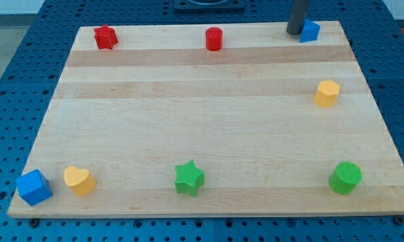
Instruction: Keep your arm vertically below the red circle
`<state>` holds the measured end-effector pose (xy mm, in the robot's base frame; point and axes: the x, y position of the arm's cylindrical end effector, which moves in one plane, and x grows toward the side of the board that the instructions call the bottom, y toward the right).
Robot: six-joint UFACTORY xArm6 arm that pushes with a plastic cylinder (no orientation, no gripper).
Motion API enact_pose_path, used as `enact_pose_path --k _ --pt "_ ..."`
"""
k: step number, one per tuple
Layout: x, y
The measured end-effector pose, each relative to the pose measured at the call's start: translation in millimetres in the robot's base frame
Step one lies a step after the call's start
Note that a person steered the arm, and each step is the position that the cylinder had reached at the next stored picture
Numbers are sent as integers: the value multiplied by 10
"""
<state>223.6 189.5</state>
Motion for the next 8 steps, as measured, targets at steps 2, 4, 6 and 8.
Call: enact_pose_path --k 2,4,6,8 --pt "42 -338" --pt "454 -1179" --pt "547 -1597" --pt "546 -1773"
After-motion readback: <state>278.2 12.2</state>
